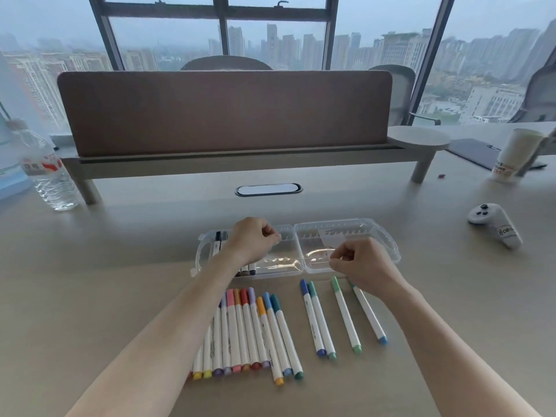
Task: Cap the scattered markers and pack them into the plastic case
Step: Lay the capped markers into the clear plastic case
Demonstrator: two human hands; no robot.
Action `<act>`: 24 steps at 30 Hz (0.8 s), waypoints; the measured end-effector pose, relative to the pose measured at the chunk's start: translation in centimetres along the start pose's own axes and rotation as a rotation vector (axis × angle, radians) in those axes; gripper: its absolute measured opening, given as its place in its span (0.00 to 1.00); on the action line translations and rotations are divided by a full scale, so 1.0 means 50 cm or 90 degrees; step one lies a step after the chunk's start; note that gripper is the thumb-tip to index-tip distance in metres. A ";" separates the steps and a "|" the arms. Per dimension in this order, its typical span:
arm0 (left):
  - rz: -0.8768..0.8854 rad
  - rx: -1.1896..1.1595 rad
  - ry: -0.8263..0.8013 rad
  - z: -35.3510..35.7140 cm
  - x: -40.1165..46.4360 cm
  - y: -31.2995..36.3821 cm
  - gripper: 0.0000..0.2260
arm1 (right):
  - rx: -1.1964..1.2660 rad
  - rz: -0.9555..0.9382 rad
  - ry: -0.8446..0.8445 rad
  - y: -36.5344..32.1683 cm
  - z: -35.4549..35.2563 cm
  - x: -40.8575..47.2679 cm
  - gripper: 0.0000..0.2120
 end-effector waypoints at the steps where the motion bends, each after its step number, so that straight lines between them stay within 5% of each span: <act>1: 0.004 -0.004 -0.008 0.009 -0.005 0.012 0.07 | 0.009 0.012 0.002 0.013 -0.007 -0.004 0.05; 11: -0.008 0.026 -0.031 0.034 -0.077 0.059 0.08 | 0.018 0.099 0.040 0.109 -0.060 -0.037 0.08; 24: -0.075 0.074 -0.127 0.088 -0.101 0.080 0.19 | -0.033 0.150 -0.070 0.124 -0.012 -0.077 0.05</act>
Point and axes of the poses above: each hand's wrist, its own x-axis towards the middle knuckle, its own z-axis out of the palm, y = z × x, the point moved 9 cm from there along x, towards the middle knuckle, and after that the axes turned 12 degrees about z, right-handed, at the moved point
